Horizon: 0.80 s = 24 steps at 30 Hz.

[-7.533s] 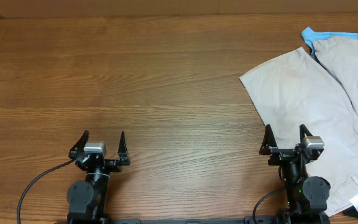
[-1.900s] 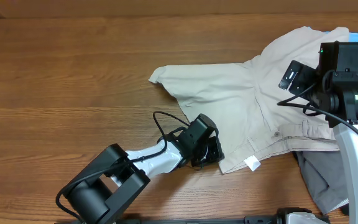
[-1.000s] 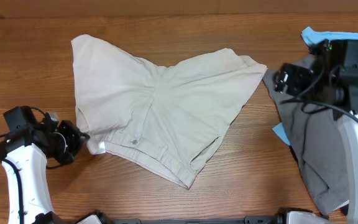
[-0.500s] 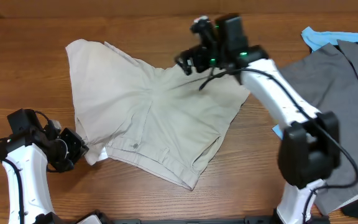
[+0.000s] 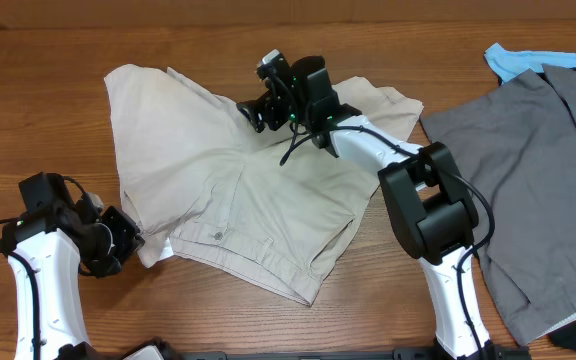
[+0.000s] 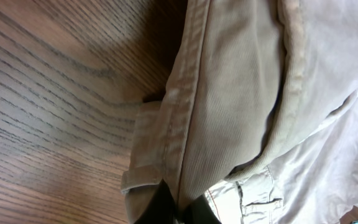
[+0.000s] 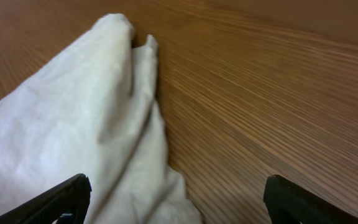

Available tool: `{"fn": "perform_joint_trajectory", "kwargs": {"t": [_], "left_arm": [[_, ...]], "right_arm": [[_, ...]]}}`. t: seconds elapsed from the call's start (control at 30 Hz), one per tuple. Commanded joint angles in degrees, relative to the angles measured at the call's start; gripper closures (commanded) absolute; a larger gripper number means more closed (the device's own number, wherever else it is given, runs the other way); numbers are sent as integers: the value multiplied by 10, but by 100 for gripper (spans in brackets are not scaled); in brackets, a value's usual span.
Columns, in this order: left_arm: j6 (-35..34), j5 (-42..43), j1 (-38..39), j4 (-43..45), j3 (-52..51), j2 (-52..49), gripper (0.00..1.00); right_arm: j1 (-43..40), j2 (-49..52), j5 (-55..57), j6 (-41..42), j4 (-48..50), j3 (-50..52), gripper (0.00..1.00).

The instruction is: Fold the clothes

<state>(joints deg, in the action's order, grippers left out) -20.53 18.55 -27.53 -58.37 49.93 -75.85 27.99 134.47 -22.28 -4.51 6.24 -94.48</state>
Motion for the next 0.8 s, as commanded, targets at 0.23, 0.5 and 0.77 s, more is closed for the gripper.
{"fn": "perform_joint_trajectory", "kwargs": {"t": [0.23,0.5,0.77], "left_arm": [[8,-7,13,-2,8,10,96],[8,-7,13,-3,8,10,96],[8,-7,13,10,8,10,96]], "right_arm": [[26,49,-15,-21,-22,-26,18],[52,97,-8,-101,-155,-129,28],[30,94,160,0,-144,-135,95]]}}
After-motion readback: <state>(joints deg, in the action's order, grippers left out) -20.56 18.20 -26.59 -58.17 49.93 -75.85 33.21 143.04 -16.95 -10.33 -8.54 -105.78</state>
